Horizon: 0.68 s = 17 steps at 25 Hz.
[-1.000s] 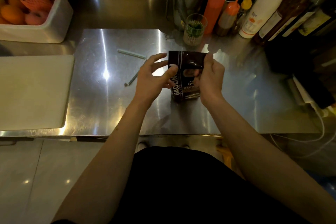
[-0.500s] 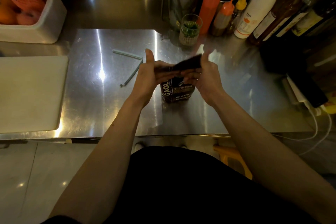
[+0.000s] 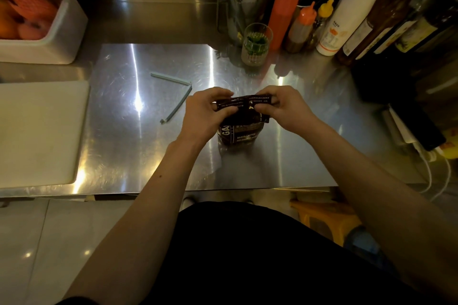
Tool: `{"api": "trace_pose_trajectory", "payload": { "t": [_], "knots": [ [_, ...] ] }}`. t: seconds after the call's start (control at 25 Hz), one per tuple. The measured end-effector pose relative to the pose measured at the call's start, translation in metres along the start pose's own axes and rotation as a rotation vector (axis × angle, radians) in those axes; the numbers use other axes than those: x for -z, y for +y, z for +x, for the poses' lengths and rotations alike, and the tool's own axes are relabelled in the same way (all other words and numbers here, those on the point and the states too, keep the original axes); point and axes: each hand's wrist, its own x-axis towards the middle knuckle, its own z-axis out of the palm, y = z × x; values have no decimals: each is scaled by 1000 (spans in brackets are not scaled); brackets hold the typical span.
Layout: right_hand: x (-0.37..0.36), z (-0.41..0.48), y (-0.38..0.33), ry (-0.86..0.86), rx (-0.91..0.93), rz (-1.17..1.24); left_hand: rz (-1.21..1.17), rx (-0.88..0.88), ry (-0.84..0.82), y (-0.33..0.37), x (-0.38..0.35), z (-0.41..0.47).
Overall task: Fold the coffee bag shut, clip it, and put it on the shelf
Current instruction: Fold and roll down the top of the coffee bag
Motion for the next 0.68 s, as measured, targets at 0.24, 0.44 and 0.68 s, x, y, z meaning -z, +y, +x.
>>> {"api": "trace_pose_trajectory", "payload": {
  "t": [0.24, 0.44, 0.68],
  "knots": [
    [-3, 10, 3, 88, 66, -33, 85, -83, 7, 5, 2, 6],
    [4, 11, 4, 25, 87, -99, 202, -137, -44, -1, 9, 15],
    [6, 15, 1, 106, 173, -416, 567, -231, 23, 3, 9, 19]
  ]
}}
